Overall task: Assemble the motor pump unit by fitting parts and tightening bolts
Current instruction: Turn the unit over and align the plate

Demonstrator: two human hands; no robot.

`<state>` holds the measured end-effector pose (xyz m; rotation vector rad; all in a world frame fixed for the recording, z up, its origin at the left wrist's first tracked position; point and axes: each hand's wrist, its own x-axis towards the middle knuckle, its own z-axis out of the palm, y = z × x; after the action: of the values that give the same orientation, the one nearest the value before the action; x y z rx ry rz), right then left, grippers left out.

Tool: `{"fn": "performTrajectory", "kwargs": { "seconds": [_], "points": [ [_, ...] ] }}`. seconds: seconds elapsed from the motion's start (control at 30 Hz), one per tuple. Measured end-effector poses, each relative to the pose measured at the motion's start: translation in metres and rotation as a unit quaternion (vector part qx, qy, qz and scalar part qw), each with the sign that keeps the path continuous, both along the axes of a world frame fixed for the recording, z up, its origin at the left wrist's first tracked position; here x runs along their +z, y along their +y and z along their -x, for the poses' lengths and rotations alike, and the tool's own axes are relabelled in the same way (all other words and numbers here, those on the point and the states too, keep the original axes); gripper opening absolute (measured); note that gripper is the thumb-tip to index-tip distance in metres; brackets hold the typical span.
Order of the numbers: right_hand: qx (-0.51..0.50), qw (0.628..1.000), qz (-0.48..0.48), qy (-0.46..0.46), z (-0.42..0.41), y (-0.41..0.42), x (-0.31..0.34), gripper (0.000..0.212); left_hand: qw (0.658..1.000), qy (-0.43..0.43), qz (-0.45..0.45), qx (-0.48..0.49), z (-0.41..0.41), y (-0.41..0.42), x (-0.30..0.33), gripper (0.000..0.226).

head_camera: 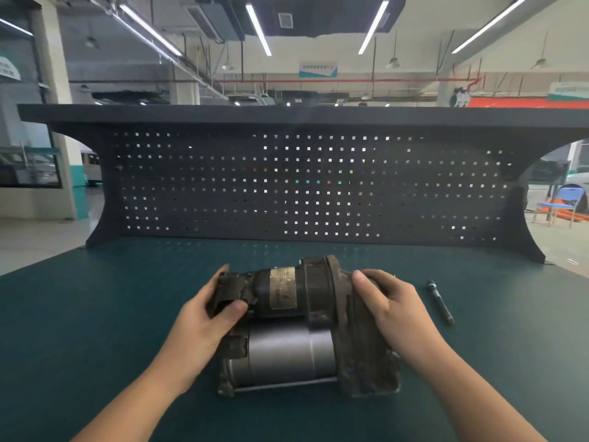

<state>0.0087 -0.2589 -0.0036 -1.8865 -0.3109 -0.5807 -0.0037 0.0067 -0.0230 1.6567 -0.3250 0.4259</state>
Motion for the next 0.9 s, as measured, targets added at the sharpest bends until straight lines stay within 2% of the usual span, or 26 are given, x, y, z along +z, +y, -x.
{"fn": "performTrajectory", "kwargs": {
  "seconds": [0.1, 0.23, 0.3, 0.4, 0.53, 0.6, 0.7, 0.8, 0.9],
  "points": [
    [-0.037, 0.998, 0.001, 0.057, -0.005, -0.006, 0.005, 0.047, 0.998, 0.046, 0.033, -0.006, -0.004, -0.008, 0.003, 0.057],
    [-0.062, 0.991, 0.0, 0.116, -0.01, -0.007, 0.01, 0.054, 0.992, 0.091, 0.082, -0.001, -0.014, -0.019, 0.009, 0.062],
    [-0.086, 0.989, 0.001, 0.124, -0.01, -0.01, 0.011, 0.053, 0.988, 0.115, 0.108, -0.002, -0.019, -0.024, 0.011, 0.066],
    [-0.142, 0.981, 0.073, 0.108, -0.007, -0.017, 0.008, 0.043, 0.984, 0.122, 0.126, 0.016, -0.023, -0.027, 0.012, 0.069],
    [-0.138, 0.982, 0.078, 0.1, -0.009, -0.004, -0.006, 0.031, 0.985, 0.123, 0.118, 0.037, -0.019, -0.027, 0.009, 0.056],
    [-0.149, 0.981, 0.1, 0.074, -0.012, 0.004, -0.01, 0.027, 0.985, 0.127, 0.101, 0.054, -0.016, -0.026, 0.007, 0.055],
    [-0.137, 0.985, 0.08, 0.07, -0.018, 0.005, -0.01, 0.028, 0.985, 0.135, 0.063, 0.09, -0.011, -0.025, 0.006, 0.055],
    [-0.122, 0.988, 0.058, 0.072, -0.024, 0.001, -0.011, 0.027, 0.986, 0.121, 0.054, 0.1, -0.005, -0.027, 0.005, 0.044],
    [-0.109, 0.988, 0.076, 0.077, -0.032, 0.001, -0.011, 0.028, 0.99, 0.095, 0.042, 0.1, 0.003, -0.029, 0.004, 0.019]
  ]
}}
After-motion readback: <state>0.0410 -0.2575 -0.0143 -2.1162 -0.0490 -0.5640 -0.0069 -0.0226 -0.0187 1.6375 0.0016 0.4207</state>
